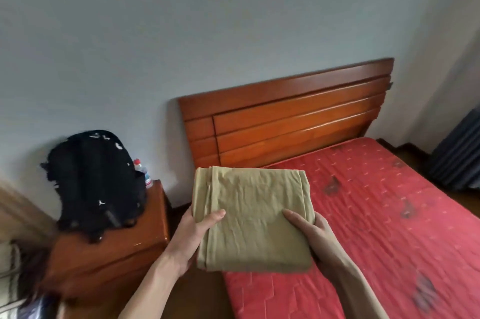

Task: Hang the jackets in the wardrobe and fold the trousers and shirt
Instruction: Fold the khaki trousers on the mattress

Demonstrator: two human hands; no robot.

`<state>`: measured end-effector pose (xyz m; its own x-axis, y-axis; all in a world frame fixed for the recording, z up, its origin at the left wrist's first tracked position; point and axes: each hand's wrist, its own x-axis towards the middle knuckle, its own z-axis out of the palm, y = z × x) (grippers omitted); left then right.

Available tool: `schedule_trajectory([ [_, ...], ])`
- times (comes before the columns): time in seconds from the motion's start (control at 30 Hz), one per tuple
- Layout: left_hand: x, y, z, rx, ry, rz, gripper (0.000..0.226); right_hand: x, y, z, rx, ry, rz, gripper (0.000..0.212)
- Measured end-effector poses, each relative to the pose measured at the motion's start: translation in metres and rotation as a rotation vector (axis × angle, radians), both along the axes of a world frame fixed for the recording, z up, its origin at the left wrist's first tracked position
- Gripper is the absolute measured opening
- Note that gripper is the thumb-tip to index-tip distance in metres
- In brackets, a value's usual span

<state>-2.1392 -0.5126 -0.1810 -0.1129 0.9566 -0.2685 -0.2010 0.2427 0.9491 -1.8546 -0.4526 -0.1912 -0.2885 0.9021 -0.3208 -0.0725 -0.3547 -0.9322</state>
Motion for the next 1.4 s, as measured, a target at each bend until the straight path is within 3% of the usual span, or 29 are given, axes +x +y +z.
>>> schedule_trajectory([
  [0.07,-0.047,-0.01,0.002,0.011,0.02,0.067,0.04,-0.054,0.01,0.003,0.01,-0.011,0.05,0.056],
  [0.13,-0.092,-0.02,0.002,0.022,0.019,0.147,0.048,-0.107,0.019,0.007,0.027,-0.01,0.111,0.061],
  [0.2,-0.134,-0.029,-0.001,0.025,0.015,0.226,0.058,-0.158,0.026,0.013,0.038,-0.004,0.164,0.061],
  [0.5,-0.282,-0.075,0.004,0.047,0.014,0.532,0.061,-0.346,0.038,0.036,0.093,-0.001,0.398,0.065],
  [0.83,-0.383,-0.11,0.014,0.07,-0.002,0.836,0.073,-0.511,0.056,0.043,0.034,0.031,0.645,0.064],
  [0.97,-0.425,-0.111,0.024,0.068,0.018,0.968,0.059,-0.583,0.069,0.046,0.017,0.056,0.781,0.06],
  [1.27,-0.499,-0.11,0.023,0.018,0.014,1.382,0.095,-0.738,0.097,0.054,0.013,0.079,1.156,0.053],
  [1.4,-0.516,-0.128,0.022,0.023,0.014,1.567,0.079,-0.797,0.078,0.048,-0.004,0.034,1.257,0.073],
])
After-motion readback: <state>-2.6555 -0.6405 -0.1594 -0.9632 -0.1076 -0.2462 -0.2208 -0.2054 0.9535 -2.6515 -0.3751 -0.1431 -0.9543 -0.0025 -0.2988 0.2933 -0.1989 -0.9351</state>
